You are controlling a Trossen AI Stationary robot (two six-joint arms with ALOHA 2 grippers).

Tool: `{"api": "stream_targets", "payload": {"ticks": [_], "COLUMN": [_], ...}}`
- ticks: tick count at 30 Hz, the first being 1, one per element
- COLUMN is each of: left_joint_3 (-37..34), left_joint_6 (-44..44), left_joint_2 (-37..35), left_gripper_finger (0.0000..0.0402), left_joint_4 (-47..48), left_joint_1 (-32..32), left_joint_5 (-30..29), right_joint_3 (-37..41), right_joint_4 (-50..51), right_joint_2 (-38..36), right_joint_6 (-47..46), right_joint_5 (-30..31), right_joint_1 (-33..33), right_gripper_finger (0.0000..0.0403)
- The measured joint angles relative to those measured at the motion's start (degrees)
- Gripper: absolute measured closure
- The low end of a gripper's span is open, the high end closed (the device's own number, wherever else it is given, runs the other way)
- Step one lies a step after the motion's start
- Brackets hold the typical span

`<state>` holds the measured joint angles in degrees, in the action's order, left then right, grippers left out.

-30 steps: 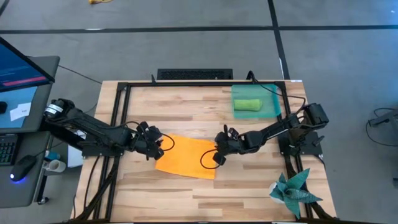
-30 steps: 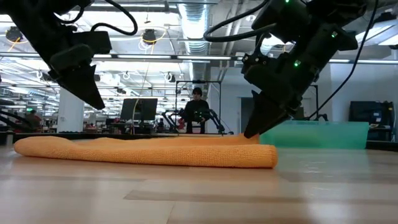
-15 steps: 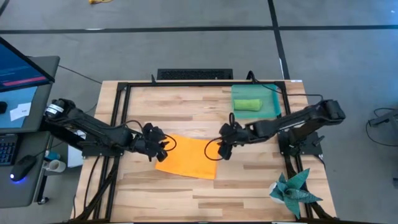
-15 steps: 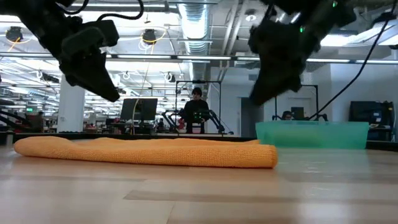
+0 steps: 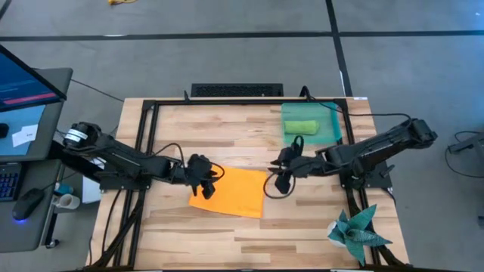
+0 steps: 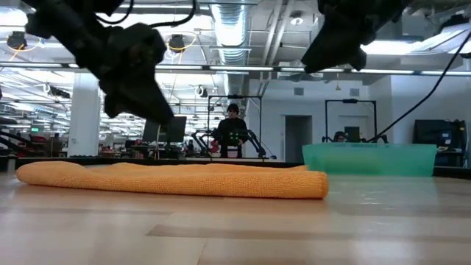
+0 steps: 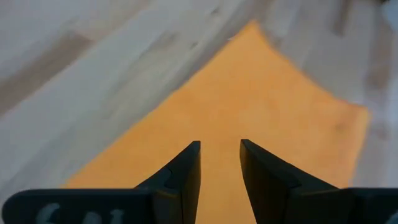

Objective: Roll microfiber towels into tight, uniform cylinder then place into a basket
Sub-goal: Fold the orange microfiber towel

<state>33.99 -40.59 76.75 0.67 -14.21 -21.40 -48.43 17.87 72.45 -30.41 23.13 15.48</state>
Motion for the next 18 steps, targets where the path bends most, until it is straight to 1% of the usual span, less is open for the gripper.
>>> {"api": "stream_targets", "payload": {"ticks": [2,4,8,11,14,18], "left_joint_3": [0.55,1.28,2.47,2.65,2.65,2.72], "left_joint_6": [1.88,3.09,3.31,3.33,3.36,3.38], "left_joint_2": [1.29,2.74,6.95,10.45,14.46,19.45], "left_gripper_finger": [0.0299,0.0299,0.0299,0.0299,0.0299,0.0299], "left_joint_4": [-3.4,-5.22,-5.27,-5.66,-7.58,-12.73], "left_joint_1": [0.91,1.6,2.09,2.07,2.07,2.29], "left_joint_5": [2.31,3.09,3.26,5.17,7.93,11.98], "right_joint_3": [-0.21,0.04,-0.06,-0.09,-0.11,-0.11], "right_joint_4": [-1.47,-1.12,-3.46,-3.8,-4.0,-4.27], "right_joint_2": [1.22,2.13,4.17,4.82,4.8,4.67], "right_joint_6": [-0.04,-0.04,0.55,0.83,0.83,0.87], "right_joint_5": [0.07,0.08,0.08,-0.1,-0.08,-0.1], "right_joint_1": [0.77,1.04,0.37,-0.89,-2.29,-3.28], "right_gripper_finger": [0.0265,0.0266,0.0265,0.0264,0.0266,0.0265]}}
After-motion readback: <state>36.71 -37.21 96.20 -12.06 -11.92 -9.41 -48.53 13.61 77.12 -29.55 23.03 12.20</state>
